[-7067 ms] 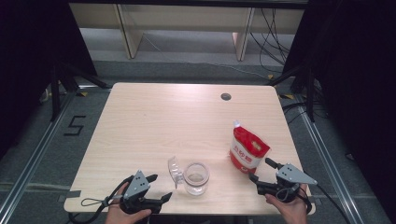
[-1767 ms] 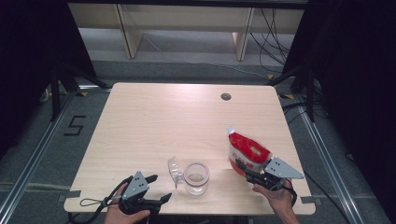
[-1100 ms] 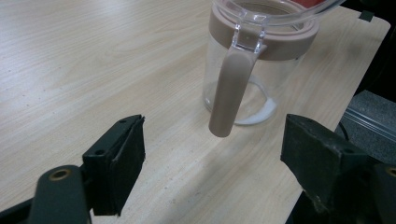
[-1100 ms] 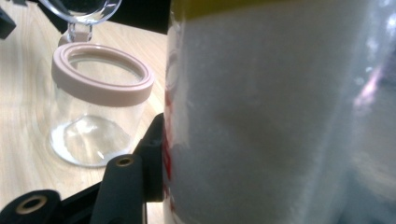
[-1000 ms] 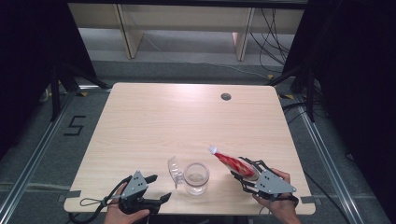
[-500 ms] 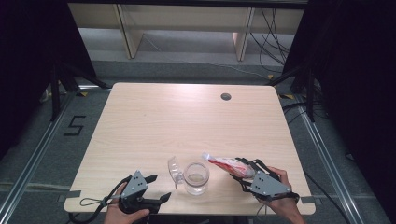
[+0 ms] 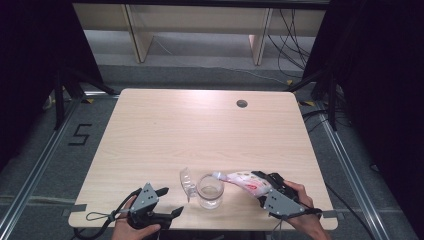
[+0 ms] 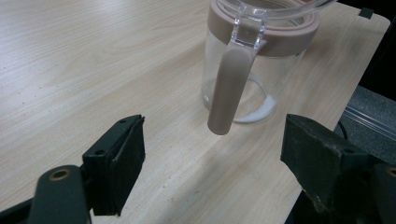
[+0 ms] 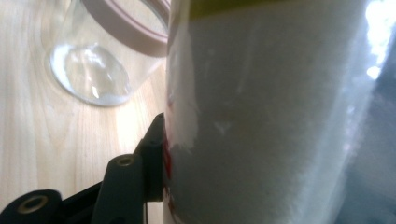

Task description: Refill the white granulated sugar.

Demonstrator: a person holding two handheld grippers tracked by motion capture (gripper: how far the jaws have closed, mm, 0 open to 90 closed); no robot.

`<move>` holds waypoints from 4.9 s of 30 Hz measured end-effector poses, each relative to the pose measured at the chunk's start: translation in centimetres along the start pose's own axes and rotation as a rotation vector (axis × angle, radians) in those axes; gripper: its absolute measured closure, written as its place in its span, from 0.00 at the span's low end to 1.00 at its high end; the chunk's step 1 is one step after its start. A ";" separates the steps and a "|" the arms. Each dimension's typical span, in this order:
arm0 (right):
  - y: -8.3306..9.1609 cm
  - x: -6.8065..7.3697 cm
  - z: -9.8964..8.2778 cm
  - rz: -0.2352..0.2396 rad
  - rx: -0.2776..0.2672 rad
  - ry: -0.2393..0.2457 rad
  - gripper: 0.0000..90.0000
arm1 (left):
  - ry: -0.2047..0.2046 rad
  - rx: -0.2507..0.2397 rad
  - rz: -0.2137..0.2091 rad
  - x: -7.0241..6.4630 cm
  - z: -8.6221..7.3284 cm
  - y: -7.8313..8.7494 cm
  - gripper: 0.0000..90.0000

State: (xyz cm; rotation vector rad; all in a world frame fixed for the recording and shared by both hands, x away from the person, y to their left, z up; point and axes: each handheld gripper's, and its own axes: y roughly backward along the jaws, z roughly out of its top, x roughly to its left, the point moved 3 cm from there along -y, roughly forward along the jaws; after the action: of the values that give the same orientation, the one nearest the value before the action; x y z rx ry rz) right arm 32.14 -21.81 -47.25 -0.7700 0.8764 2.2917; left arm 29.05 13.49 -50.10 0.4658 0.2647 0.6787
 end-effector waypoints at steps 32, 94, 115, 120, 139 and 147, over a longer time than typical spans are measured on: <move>0.3 0.1 1.8 -0.048 0.108 0.365 0.56 | -0.048 0.017 0.001 0.3 0.0 0.0 0.24; 0.4 -0.2 3.4 -0.152 0.285 0.759 0.57 | -0.030 0.011 -0.007 0.1 -0.2 -0.4 0.24; 0.3 -0.4 4.0 -0.172 0.299 0.838 0.58 | 0.008 0.009 -0.006 -0.2 -0.3 -0.5 0.24; 0.3 -0.4 3.9 -0.183 0.304 0.833 0.58 | 0.008 0.008 -0.006 -0.2 -0.3 -0.5 0.24; 0.3 -0.6 4.2 -0.179 0.313 0.854 0.58 | -0.024 0.010 -0.008 0.0 -0.3 -0.4 0.24; 0.1 -0.5 4.2 -0.167 0.311 0.866 0.58 | -0.034 0.011 -0.004 0.1 -0.2 -0.4 0.24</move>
State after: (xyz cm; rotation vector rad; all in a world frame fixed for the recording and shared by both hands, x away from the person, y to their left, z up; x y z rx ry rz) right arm 31.14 -19.01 -44.27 -1.6477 1.4175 1.5758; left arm 29.24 13.37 -50.51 0.4869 0.2368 0.6653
